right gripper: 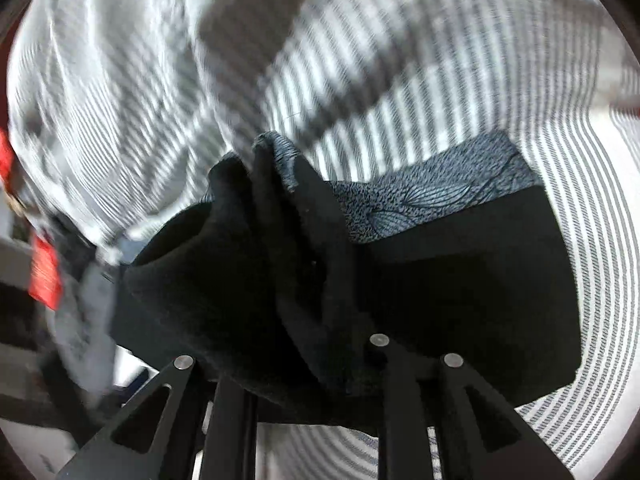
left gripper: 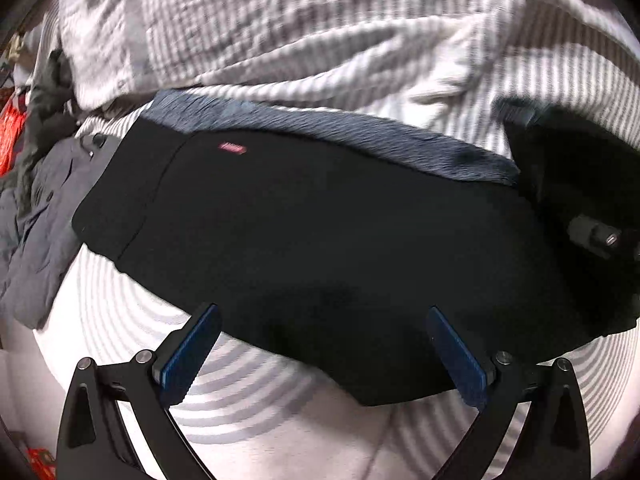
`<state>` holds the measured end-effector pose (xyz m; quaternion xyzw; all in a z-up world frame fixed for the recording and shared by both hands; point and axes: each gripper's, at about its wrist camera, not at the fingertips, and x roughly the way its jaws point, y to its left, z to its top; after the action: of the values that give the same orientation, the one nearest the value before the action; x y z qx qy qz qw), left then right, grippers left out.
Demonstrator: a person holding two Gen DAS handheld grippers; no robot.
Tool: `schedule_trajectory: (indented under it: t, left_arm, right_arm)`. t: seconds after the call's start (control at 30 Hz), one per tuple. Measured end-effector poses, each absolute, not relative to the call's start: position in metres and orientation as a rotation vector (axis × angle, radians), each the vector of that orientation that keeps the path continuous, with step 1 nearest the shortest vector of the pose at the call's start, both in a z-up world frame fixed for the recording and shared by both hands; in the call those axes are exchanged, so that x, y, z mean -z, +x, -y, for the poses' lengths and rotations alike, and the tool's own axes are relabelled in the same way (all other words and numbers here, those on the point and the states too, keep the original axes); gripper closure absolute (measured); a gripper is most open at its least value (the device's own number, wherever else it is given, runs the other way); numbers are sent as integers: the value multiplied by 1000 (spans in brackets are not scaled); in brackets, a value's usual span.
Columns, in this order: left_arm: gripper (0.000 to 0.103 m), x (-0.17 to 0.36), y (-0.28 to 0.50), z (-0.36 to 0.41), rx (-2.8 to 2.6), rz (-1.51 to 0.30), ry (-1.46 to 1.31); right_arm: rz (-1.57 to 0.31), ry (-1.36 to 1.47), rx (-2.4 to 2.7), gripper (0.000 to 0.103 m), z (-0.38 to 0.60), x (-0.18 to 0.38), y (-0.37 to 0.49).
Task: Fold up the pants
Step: 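Fold the held leg ends over onto the trousers with the right gripper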
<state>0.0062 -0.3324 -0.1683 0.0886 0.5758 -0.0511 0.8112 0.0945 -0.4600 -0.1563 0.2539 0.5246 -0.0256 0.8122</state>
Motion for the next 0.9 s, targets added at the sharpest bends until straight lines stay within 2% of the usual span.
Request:
schedule_trajectory:
  t: [0.07,0.13,0.2,0.33,0.53,0.7,0.83,0.9]
  left_arm:
    - [0,171,9,322,99,-1238,177]
    - [0,170,9,315,89,-1245,164]
    - [0,171,17,305,81,-1247,160]
    - [0,161,26,301,99,-1233,158]
    - [0,155,45,317,213,-1222,144]
    - [0,166,63,338,300,-1296,96]
    - [0,180,76,354,322,-1305,154]
    - [0,186,80,362,341,-1306,187]
  right_arm:
    - [-1136,509,56,66,446,160,95]
    - [-1134,495,27,41,431,156,93]
    - [-1127,464,-12,31,422,150,85]
    - [-1114,499,-66,30,413,132,82]
    - [-1110,632,-22,30,455,123,39]
    - [-1129,661,18,30,483,124,12]
    - [-1142,578,1,30,483,119,2]
    - [-1142,444,-23,30,469,114,7]
